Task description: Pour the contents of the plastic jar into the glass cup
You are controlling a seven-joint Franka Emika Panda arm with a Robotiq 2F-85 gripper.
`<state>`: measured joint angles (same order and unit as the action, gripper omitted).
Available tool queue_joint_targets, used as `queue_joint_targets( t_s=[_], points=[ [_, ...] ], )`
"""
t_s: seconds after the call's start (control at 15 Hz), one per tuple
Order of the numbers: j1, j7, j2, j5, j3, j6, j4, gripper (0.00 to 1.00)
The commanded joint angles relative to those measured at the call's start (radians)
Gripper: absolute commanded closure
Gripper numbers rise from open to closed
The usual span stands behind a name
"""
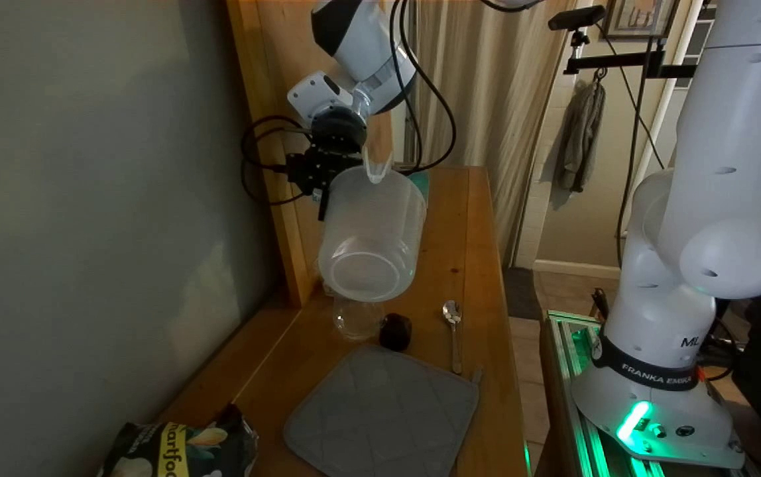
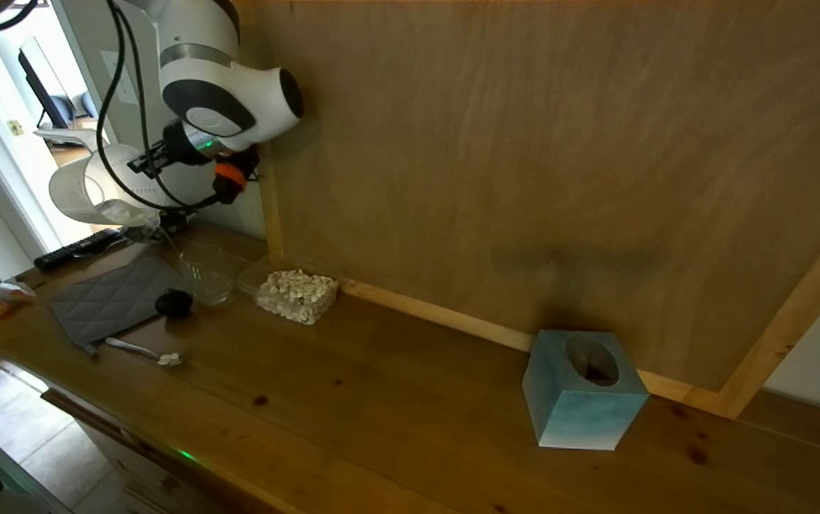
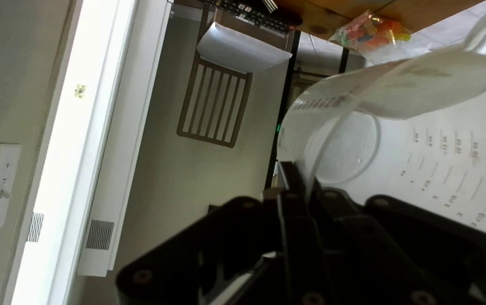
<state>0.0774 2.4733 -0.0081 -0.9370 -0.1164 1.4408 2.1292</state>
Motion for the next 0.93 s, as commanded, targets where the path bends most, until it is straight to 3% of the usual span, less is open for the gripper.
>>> queue_joint_targets(
  t_s=[0.0,0.87],
  points=[
    [0.016,-0.046,0.022,0.003,-0.001,0.049,-0.029,0.99],
    [0.003,-0.112,-0.011,0.074,0.023,0.142,-0.012,0.99]
  ],
)
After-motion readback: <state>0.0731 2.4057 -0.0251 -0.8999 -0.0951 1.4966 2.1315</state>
